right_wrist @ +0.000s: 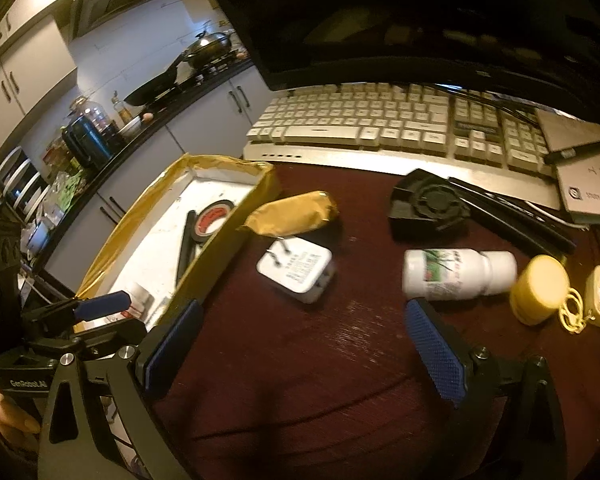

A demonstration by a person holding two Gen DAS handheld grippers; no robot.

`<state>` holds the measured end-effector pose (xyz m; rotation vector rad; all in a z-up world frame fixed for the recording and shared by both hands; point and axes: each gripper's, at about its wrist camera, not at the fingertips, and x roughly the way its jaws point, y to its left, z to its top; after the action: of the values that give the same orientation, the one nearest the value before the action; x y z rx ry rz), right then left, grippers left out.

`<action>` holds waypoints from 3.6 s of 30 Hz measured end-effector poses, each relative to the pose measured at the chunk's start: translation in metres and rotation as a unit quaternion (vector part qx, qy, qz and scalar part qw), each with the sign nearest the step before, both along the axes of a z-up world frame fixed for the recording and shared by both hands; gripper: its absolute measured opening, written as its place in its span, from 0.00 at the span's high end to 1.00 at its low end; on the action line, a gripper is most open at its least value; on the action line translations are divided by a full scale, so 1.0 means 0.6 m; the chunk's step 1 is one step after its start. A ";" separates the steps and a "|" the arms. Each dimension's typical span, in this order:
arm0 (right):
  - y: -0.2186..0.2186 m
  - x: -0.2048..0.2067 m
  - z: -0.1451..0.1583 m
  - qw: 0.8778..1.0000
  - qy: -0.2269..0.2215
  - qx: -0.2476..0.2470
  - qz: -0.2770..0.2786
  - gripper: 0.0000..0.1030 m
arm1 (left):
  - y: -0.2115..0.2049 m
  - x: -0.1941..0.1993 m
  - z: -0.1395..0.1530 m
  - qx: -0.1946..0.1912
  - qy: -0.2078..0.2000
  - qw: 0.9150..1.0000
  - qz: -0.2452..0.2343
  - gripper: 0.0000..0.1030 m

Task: Organize rigid objects
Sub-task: 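Grasp the white square charger with the left tool while the right tool approaches the green-labelled bottle, then grasp the white green-labelled bottle with the right tool while the left tool holds the charger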

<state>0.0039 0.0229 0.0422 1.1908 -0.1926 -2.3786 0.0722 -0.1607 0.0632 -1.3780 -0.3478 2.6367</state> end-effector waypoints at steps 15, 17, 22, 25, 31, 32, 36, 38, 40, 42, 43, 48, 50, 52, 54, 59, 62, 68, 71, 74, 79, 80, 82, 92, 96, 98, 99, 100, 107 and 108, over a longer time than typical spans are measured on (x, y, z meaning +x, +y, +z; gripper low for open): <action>0.127 0.005 -0.014 0.996 -0.016 -0.001 -0.085 0.02 | 0.113 -0.069 0.021 -0.042 0.006 0.995 -0.095 0.25; 0.139 0.005 -0.014 0.995 -0.016 -0.003 -0.093 0.02 | 0.124 -0.081 0.015 -0.041 0.001 0.994 -0.098 0.25; 0.154 0.003 -0.017 0.995 -0.019 -0.006 -0.102 0.02 | 0.162 -0.114 -0.009 -0.056 -0.012 0.992 -0.111 0.25; 0.156 0.005 -0.018 0.995 -0.020 -0.005 -0.101 0.02 | 0.178 -0.133 -0.023 -0.083 -0.015 0.990 -0.111 0.25; 0.167 0.003 -0.022 0.994 -0.023 -0.004 -0.107 0.02 | 0.178 -0.157 -0.043 -0.104 -0.026 0.990 -0.094 0.25; 0.167 0.002 -0.023 0.994 -0.023 -0.004 -0.108 0.02 | 0.178 -0.159 -0.046 -0.108 -0.027 0.990 -0.091 0.25; 0.167 0.000 -0.025 0.994 -0.026 -0.005 -0.107 0.02 | 0.179 -0.163 -0.049 -0.129 -0.022 0.988 -0.086 0.25; 0.166 -0.001 -0.026 0.994 -0.026 -0.005 -0.106 0.02 | 0.181 -0.164 -0.050 -0.137 -0.021 0.987 -0.087 0.25; 0.165 -0.001 -0.026 0.994 -0.026 -0.005 -0.105 0.02 | 0.184 -0.164 -0.051 -0.145 -0.018 0.985 -0.090 0.25; 0.163 0.000 -0.027 0.994 -0.027 -0.005 -0.105 0.02 | 0.184 -0.165 -0.055 -0.156 -0.015 0.983 -0.093 0.25; 0.162 0.000 -0.027 0.994 -0.027 -0.005 -0.104 0.02 | 0.182 -0.166 -0.056 -0.159 -0.015 0.983 -0.092 0.25; 0.160 -0.001 -0.032 0.994 -0.031 -0.004 -0.101 0.02 | 0.169 -0.168 -0.072 -0.141 -0.030 0.985 -0.089 0.35; 0.159 -0.004 -0.035 0.994 -0.033 -0.005 -0.101 0.02 | 0.172 -0.162 -0.068 -0.130 -0.022 0.986 -0.099 0.50; 0.158 -0.006 -0.036 0.994 -0.035 -0.004 -0.101 0.02 | 0.173 -0.160 -0.067 -0.115 -0.024 0.988 -0.105 0.51; 0.157 -0.006 -0.037 0.994 -0.036 -0.005 -0.101 0.02 | 0.178 -0.156 -0.067 -0.116 -0.022 0.987 -0.111 0.51; 0.155 -0.009 -0.042 0.994 -0.041 -0.003 -0.100 0.02 | 0.177 -0.123 -0.069 -0.101 -0.016 0.987 -0.121 0.51; 0.150 -0.011 -0.046 0.994 -0.047 -0.003 -0.095 0.02 | 0.170 -0.096 -0.069 -0.088 -0.016 0.988 -0.124 0.51; 0.124 -0.028 -0.054 0.996 -0.049 -0.002 -0.073 0.02 | 0.152 -0.063 -0.068 -0.070 -0.017 0.989 -0.127 0.51; 0.116 -0.042 -0.059 0.996 -0.047 0.006 -0.081 0.02 | 0.149 -0.063 -0.069 -0.066 -0.019 0.989 -0.130 0.51; 0.116 -0.057 -0.061 0.995 -0.048 0.008 -0.091 0.02 | 0.151 -0.062 -0.070 -0.069 -0.018 0.989 -0.132 0.51; 0.115 -0.082 -0.062 0.992 -0.040 0.042 -0.109 0.02 | 0.150 -0.062 -0.072 -0.066 -0.017 0.988 -0.136 0.51; 0.113 -0.086 -0.063 0.992 -0.037 0.052 -0.109 0.02 | 0.150 -0.062 -0.072 -0.066 -0.017 0.988 -0.136 0.51; 0.106 -0.091 -0.065 0.991 -0.031 0.073 -0.106 0.02 | 0.151 -0.063 -0.072 -0.066 -0.016 0.988 -0.138 0.51; 0.094 -0.085 -0.067 0.985 -0.011 0.132 -0.109 0.18 | 0.151 -0.064 -0.070 -0.067 -0.016 0.988 -0.138 0.51; 0.104 -0.077 -0.063 0.985 -0.008 0.128 -0.115 0.26 | 0.152 -0.063 -0.069 -0.069 -0.016 0.988 -0.137 0.51; 0.104 -0.074 -0.063 0.985 -0.008 0.126 -0.119 0.26 | 0.152 -0.061 -0.069 -0.070 -0.015 0.988 -0.135 0.51; 0.104 -0.072 -0.062 0.985 -0.008 0.123 -0.121 0.26 | 0.152 -0.060 -0.069 -0.070 -0.014 0.988 -0.135 0.51; 0.103 -0.070 -0.061 0.986 -0.009 0.118 -0.121 0.26 | 0.153 -0.059 -0.069 -0.070 -0.014 0.988 -0.134 0.51; 0.102 -0.045 -0.046 0.989 -0.006 0.086 -0.121 0.26 | 0.153 -0.056 -0.070 -0.067 -0.010 0.989 -0.127 0.51; 0.101 -0.042 -0.043 0.989 -0.004 0.083 -0.120 0.26 | 0.153 -0.056 -0.070 -0.066 -0.009 0.990 -0.126 0.51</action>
<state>-0.0214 0.0834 0.0165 1.3187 -0.1490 -2.6427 0.0388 -0.0688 0.0212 -1.3824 0.0020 2.4789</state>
